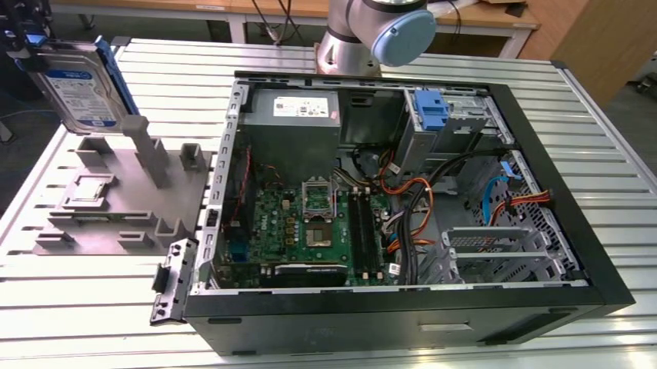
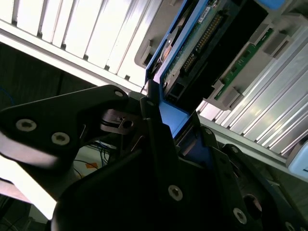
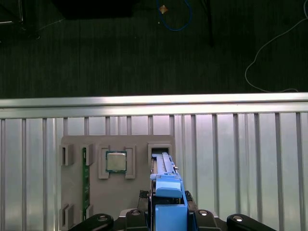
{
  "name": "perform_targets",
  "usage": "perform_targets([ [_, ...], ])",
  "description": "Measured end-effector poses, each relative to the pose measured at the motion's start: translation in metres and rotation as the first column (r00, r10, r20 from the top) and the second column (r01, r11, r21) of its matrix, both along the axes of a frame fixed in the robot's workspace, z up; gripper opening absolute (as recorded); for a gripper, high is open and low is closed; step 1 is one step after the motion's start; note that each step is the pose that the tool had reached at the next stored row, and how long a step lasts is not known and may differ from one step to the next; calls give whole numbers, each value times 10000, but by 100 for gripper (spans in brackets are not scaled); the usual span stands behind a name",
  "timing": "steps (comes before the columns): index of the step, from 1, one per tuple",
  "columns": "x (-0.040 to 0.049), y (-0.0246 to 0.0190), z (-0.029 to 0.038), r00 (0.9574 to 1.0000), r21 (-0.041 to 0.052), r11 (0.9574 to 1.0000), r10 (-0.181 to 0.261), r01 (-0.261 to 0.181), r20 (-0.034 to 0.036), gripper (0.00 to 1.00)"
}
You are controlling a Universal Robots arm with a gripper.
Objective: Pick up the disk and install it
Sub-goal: 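Pick up the disk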
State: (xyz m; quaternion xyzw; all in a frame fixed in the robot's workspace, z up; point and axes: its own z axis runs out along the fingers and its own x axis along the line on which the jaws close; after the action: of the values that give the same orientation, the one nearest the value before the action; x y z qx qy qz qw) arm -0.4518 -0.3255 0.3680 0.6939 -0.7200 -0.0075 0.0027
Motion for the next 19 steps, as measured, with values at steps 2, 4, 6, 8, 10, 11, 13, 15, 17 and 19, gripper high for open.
perform_targets([
  [2, 0, 0, 3, 10000, 0, 10000, 0, 0, 1, 36],
  [4, 0, 0, 7, 10000, -2, 10000, 0, 0, 0, 36],
  [6, 0, 0, 7, 10000, -4, 10000, 0, 0, 0, 36],
  [8, 0, 0, 7, 10000, -4, 10000, 0, 0, 0, 36],
  [10, 0, 0, 7, 10000, -4, 10000, 0, 0, 0, 36],
  [11, 0, 0, 7, 10000, -4, 10000, 0, 0, 0, 36],
  [13, 0, 0, 7, 10000, -4, 10000, 0, 0, 0, 36],
  [15, 0, 0, 12, 10000, -5, 10000, 0, 0, -1, 36],
  [17, 0, 0, 31, 10000, -5, 10000, 0, 0, -3, 36],
  [19, 0, 0, 50, 10000, -4, 10000, 0, 0, 1, 36],
])
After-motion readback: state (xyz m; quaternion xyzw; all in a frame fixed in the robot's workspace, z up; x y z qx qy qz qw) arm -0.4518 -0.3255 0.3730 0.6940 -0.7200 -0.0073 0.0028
